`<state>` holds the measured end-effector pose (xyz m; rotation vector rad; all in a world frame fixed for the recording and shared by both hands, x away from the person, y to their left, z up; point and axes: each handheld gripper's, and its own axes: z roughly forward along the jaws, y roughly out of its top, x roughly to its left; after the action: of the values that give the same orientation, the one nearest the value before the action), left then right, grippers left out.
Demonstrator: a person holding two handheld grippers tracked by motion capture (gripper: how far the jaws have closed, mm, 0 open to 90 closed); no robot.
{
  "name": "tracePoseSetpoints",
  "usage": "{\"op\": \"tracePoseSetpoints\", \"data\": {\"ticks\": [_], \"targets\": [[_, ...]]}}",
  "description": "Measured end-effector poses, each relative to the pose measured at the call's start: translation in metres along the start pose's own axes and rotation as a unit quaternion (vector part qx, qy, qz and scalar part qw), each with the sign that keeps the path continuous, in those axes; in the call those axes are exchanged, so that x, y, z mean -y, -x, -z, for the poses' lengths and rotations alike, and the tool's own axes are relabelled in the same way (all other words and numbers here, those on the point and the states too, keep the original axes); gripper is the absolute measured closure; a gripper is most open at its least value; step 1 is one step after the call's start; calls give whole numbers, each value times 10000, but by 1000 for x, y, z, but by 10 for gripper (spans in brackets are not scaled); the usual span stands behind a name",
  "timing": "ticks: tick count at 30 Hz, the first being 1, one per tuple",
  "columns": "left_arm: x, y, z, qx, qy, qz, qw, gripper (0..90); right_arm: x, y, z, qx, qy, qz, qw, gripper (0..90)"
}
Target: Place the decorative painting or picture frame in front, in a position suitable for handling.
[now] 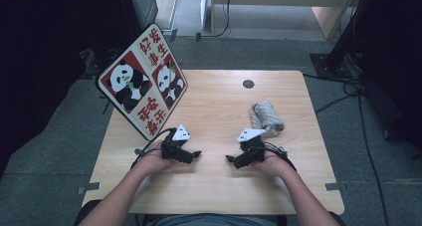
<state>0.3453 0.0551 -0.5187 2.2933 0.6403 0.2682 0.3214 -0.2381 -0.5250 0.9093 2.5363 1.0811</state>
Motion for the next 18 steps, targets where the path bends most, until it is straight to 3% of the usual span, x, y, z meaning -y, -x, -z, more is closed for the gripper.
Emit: {"op": "tracePoseSetpoints", "data": {"ticks": [8, 18], "targets": [[1, -2, 1, 0, 36, 114, 9999, 137, 0, 0, 0, -4, 0, 1, 10000, 18], [1, 0, 1, -59, 4, 57, 10000, 135, 0, 0, 0, -13, 3, 0, 10000, 17]]}}
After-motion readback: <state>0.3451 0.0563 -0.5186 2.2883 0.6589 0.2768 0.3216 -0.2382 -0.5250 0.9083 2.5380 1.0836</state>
